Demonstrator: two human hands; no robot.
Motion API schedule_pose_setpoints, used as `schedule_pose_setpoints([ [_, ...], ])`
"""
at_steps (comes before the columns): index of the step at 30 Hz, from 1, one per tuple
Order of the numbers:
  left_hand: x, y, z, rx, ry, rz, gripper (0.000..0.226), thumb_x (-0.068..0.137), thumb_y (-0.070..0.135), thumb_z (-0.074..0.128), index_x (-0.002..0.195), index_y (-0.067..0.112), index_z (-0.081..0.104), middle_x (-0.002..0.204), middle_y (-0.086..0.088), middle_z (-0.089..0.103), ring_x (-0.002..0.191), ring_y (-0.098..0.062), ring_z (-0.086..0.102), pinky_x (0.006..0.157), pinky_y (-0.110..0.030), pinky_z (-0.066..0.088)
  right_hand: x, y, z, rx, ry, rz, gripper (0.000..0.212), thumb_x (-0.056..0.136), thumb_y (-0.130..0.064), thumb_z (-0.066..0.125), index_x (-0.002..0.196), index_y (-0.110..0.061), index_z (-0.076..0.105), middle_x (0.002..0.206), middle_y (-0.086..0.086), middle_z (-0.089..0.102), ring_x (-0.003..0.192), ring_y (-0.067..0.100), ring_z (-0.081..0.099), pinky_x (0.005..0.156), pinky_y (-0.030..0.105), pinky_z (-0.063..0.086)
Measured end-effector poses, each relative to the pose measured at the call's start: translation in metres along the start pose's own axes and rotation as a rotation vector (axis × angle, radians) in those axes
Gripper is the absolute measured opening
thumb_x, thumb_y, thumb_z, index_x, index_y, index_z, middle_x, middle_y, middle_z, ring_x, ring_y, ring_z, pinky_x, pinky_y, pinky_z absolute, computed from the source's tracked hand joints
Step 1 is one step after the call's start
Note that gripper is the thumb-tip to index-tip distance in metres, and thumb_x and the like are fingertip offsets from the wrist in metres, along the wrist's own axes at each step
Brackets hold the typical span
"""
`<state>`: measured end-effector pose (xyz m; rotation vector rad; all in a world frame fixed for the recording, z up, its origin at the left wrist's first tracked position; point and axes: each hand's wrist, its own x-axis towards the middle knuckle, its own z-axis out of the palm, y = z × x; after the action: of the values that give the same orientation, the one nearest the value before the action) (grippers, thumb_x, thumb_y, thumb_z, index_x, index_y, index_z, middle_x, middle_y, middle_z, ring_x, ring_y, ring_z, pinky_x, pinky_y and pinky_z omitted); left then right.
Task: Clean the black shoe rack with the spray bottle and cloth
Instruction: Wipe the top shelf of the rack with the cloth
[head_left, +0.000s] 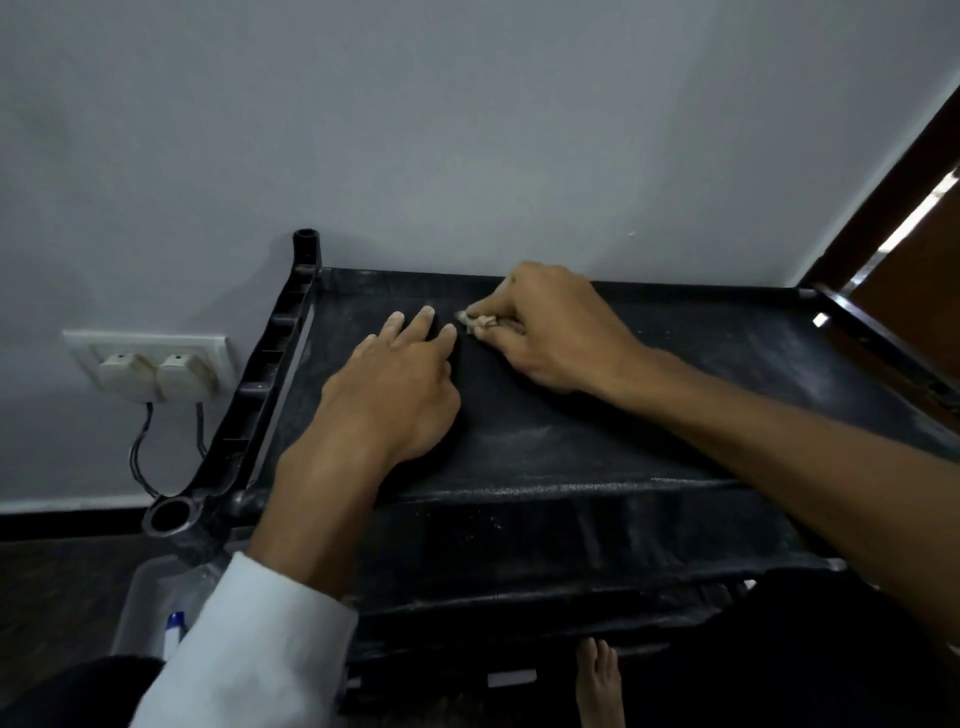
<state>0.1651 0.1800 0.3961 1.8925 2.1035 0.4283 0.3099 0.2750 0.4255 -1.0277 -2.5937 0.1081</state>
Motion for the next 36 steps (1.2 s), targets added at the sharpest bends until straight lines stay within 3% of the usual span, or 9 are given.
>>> schedule_pose_setpoints([
  [3,0.002,-0.005,0.001,-0.030,-0.007,-0.005,0.052,0.105,0.026,0.028,0.156,0.032,0.019,0.164,0.013,-0.001,0.152,-0.011,-0.006,0.121,-0.039,0.005,-0.021,0.012,-0.019,0.052,-0.118,0.008,0.020,0.091,-0.031,0.068,0.107,-0.040,0.075,0.093,-0.024,0.067,0.087,0.002,0.064,0.073,0.024,0.052],
  [6,0.004,-0.006,0.004,-0.036,0.003,0.003,0.051,0.105,0.026,0.027,0.155,0.032,0.019,0.164,0.014,-0.001,0.152,-0.011,-0.005,0.121,-0.040,0.006,-0.049,0.034,-0.043,0.091,-0.226,0.072,0.025,0.085,-0.024,0.076,0.097,-0.046,0.077,0.095,-0.025,0.069,0.093,0.000,0.066,0.087,0.034,0.056],
  [9,0.005,-0.006,0.006,-0.014,0.011,0.014,0.051,0.105,0.026,0.028,0.156,0.030,0.020,0.165,0.011,0.001,0.152,-0.013,-0.003,0.121,-0.039,0.007,-0.073,0.053,-0.066,0.112,-0.283,0.101,0.036,0.081,-0.020,0.079,0.092,-0.053,0.073,0.104,-0.024,0.071,0.101,-0.003,0.064,0.094,0.026,0.051],
  [14,-0.001,0.000,0.000,-0.012,0.094,-0.012,0.049,0.103,0.027,0.036,0.152,0.033,0.031,0.163,0.014,0.014,0.151,-0.013,0.010,0.118,-0.048,0.020,-0.091,0.062,-0.067,-0.007,-0.174,0.138,0.041,0.087,-0.047,0.064,0.128,-0.042,0.063,0.118,-0.014,0.055,0.112,-0.001,0.046,0.091,0.018,0.031],
  [19,0.010,0.009,-0.025,0.228,0.032,0.015,0.047,0.094,0.035,0.056,0.141,0.035,0.048,0.151,0.000,0.044,0.136,-0.030,0.044,0.110,-0.048,0.038,-0.097,0.052,-0.062,0.047,-0.141,0.097,0.023,0.092,-0.043,0.060,0.111,-0.042,0.073,0.094,-0.031,0.059,0.099,-0.004,0.057,0.080,0.005,0.039],
  [23,0.049,0.029,-0.054,0.219,-0.028,0.298,0.043,0.090,0.031,0.067,0.132,0.037,0.060,0.132,-0.002,0.062,0.121,-0.027,0.057,0.098,-0.031,0.044,-0.094,0.048,-0.055,-0.019,-0.102,0.159,0.039,0.086,-0.051,0.065,0.122,-0.036,0.068,0.118,-0.007,0.070,0.111,0.015,0.063,0.097,0.033,0.049],
  [27,0.071,0.037,-0.036,0.095,-0.057,0.602,0.038,0.092,0.020,0.067,0.129,0.023,0.065,0.139,0.003,0.059,0.133,-0.012,0.050,0.112,-0.025,0.035,-0.098,0.049,-0.053,-0.056,-0.101,0.181,0.050,0.083,-0.062,0.060,0.123,-0.033,0.068,0.119,-0.002,0.071,0.111,0.020,0.063,0.097,0.036,0.049],
  [32,0.082,0.021,-0.017,-0.112,-0.024,0.633,0.032,0.089,0.019,0.071,0.121,0.015,0.070,0.134,-0.001,0.062,0.135,-0.010,0.046,0.115,-0.026,0.034,-0.090,0.045,-0.055,-0.014,-0.132,0.215,0.042,0.082,-0.056,0.069,0.118,-0.035,0.070,0.120,-0.005,0.071,0.112,0.016,0.063,0.096,0.033,0.049],
  [36,0.085,0.017,-0.013,-0.183,-0.015,0.628,0.032,0.088,0.019,0.073,0.120,0.016,0.071,0.134,0.000,0.062,0.135,-0.007,0.045,0.116,-0.023,0.032,-0.084,0.023,-0.054,0.081,-0.182,0.201,0.040,0.078,-0.062,0.066,0.111,-0.040,0.073,0.109,-0.012,0.073,0.104,0.007,0.064,0.086,0.025,0.048],
])
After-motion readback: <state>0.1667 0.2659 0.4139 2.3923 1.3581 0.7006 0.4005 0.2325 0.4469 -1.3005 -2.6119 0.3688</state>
